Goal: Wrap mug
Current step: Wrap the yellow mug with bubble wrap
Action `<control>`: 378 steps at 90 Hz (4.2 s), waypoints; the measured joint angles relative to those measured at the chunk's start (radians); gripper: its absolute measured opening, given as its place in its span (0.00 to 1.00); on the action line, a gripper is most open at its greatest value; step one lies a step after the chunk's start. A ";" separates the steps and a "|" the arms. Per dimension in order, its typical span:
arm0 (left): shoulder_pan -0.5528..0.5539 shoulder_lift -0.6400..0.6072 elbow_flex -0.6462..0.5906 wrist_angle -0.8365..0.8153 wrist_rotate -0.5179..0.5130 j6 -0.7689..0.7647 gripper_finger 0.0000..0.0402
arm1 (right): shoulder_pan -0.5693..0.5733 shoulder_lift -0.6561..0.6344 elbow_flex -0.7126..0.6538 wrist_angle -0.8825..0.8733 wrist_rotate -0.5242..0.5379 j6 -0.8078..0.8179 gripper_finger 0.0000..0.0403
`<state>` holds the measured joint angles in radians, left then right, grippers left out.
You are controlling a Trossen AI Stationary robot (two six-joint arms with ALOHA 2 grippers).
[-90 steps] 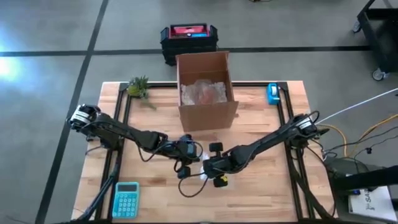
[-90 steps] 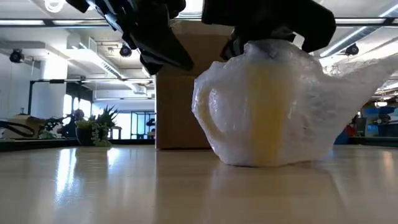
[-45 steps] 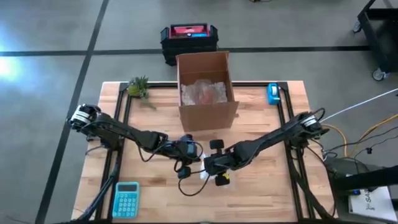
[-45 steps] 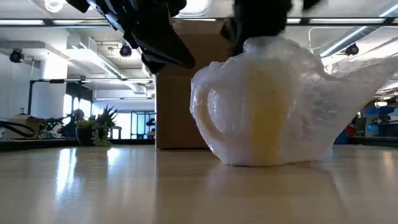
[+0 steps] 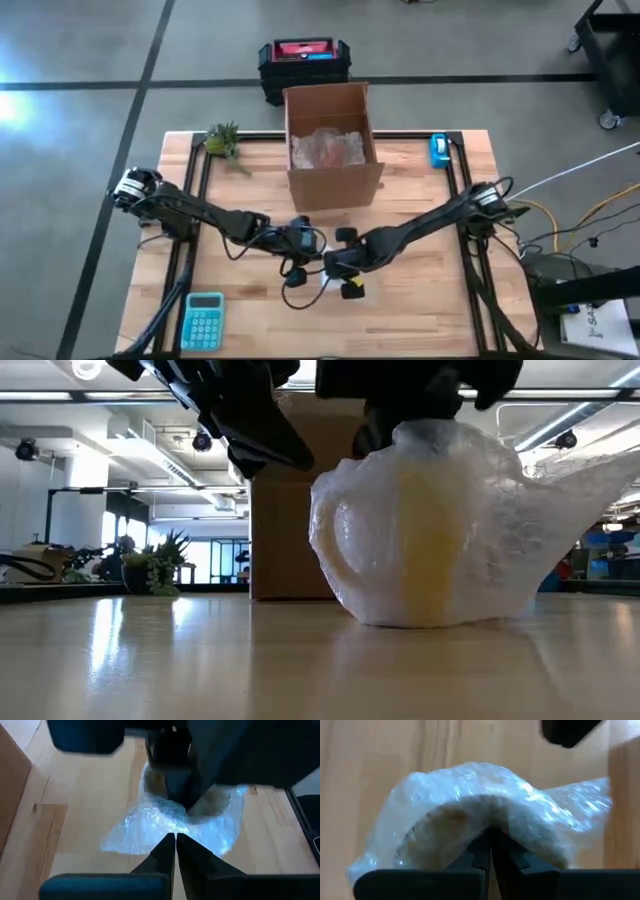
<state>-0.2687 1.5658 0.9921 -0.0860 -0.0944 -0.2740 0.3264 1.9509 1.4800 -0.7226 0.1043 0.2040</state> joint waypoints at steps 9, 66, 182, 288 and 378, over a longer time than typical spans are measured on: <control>0.000 0.000 0.000 0.000 0.000 0.002 0.01 | 0.000 0.036 0.003 -0.008 0.001 -0.022 0.01; 0.000 0.000 0.000 0.000 0.001 0.003 0.01 | 0.007 -0.191 0.066 -0.161 -0.172 -0.013 0.01; 0.000 0.000 0.000 0.021 0.001 0.003 0.01 | -0.011 -0.138 0.069 -0.124 0.105 -0.059 0.01; 0.000 0.000 0.000 0.019 0.007 0.002 0.01 | -0.007 -0.163 0.051 -0.120 -0.075 -0.078 0.01; -0.003 0.084 0.002 0.206 0.010 -0.016 0.01 | 0.205 -0.206 -0.133 -0.387 -0.135 0.134 0.22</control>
<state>-0.2714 1.6498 0.9939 0.1196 -0.0849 -0.2897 0.5309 1.7454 1.3474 -1.1099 -0.0308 0.3382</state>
